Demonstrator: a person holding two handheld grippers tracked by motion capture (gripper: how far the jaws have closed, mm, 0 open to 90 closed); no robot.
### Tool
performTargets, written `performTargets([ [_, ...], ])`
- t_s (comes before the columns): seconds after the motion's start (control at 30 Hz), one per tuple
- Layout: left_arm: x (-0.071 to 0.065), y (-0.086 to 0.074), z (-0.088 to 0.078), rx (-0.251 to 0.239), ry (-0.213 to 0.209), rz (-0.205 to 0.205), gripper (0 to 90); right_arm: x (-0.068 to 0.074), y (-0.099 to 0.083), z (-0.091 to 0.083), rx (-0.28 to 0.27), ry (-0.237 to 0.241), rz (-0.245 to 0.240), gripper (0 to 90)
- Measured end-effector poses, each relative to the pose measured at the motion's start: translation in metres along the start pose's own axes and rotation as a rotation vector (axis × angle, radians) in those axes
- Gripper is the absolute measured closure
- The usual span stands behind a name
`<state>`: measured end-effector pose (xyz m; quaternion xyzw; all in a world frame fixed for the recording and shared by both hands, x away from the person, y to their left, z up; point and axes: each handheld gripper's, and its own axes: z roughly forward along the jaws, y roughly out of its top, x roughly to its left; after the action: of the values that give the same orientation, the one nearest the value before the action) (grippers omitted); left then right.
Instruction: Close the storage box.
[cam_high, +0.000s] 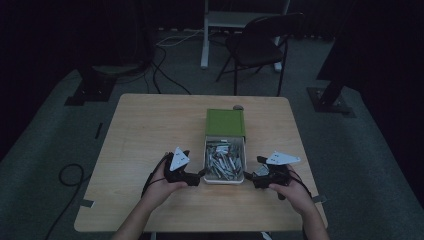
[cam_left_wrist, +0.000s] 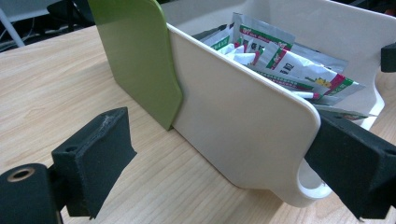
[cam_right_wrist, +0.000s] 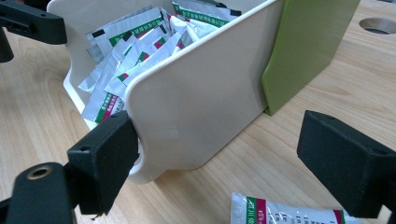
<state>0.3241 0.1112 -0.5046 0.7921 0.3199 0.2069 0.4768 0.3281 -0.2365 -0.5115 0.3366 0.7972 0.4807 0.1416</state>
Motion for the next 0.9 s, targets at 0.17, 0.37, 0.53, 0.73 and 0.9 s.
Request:
performTargets([
  [0.17, 0.002, 0.002, 0.002, 0.004, 0.005, 0.003, 9.4, -0.001, 0.002, 0.001, 0.0, -0.006, -0.005, 12.7],
  [0.37, 0.004, 0.003, 0.004, 0.004, 0.011, 0.001, 9.4, -0.002, 0.004, 0.003, 0.007, -0.016, -0.019, 12.6],
  [0.53, 0.006, 0.004, 0.006, 0.004, 0.016, -0.005, 9.4, -0.004, 0.007, 0.005, 0.009, -0.025, -0.026, 12.7],
  [0.73, 0.009, 0.005, 0.009, 0.005, 0.016, -0.015, 9.4, -0.006, 0.008, 0.007, 0.009, -0.028, -0.014, 12.7],
  [0.9, 0.012, 0.006, 0.011, 0.006, 0.023, -0.013, 9.4, -0.008, 0.009, 0.009, 0.007, -0.031, -0.009, 12.7],
])
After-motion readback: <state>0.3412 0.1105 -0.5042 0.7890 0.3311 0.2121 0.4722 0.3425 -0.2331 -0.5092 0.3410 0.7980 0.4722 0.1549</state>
